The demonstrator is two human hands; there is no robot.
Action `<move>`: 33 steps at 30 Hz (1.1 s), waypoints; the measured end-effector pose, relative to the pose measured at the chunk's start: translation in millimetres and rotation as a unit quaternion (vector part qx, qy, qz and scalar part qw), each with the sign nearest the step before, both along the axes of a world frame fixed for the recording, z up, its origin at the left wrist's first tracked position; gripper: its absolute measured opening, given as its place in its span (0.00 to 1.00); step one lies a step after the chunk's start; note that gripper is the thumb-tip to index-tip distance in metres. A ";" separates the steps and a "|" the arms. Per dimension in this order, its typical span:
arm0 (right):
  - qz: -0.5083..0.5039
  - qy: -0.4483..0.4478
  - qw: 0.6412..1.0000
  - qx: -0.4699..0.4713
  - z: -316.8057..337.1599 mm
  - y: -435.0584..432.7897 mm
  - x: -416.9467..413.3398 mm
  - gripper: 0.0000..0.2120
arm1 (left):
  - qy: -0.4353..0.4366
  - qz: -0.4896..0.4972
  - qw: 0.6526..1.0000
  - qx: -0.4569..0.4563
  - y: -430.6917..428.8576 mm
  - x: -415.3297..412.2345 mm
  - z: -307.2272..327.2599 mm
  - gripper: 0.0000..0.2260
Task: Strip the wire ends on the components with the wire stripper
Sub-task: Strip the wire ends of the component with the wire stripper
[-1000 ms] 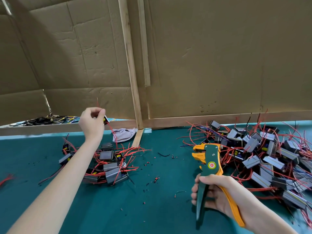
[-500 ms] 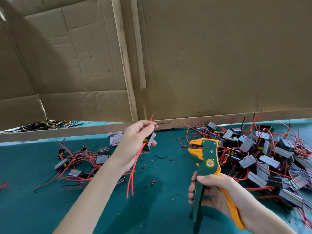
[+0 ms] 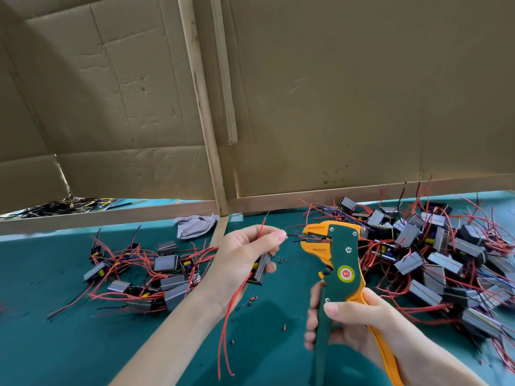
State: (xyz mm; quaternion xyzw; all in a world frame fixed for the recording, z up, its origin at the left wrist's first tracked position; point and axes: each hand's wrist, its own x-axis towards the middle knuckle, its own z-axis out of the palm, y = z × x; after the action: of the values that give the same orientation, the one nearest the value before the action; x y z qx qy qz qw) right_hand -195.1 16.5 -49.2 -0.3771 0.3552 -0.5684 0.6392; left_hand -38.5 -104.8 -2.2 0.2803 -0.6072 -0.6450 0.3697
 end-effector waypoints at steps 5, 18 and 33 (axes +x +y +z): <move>0.024 0.013 1.000 -0.016 0.2 1.7 0.0 0.14 | -0.003 -0.002 1.000 -0.005 5.3 -1.1 2.7 0.09; 0.050 0.020 0.998 -0.026 2.7 2.5 -1.4 0.20 | -0.036 -0.033 0.998 -0.027 7.3 -0.1 2.7 0.06; 0.032 0.077 0.996 -0.024 6.1 7.6 1.6 0.17 | -0.083 -0.063 0.992 -0.071 3.0 5.6 9.9 0.05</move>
State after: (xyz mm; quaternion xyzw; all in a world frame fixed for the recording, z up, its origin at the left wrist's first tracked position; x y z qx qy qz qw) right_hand -193.4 24.1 -43.1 -0.4466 0.3775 -0.5254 0.6181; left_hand -32.8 -101.8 7.7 0.2672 -0.6963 -0.5971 0.2954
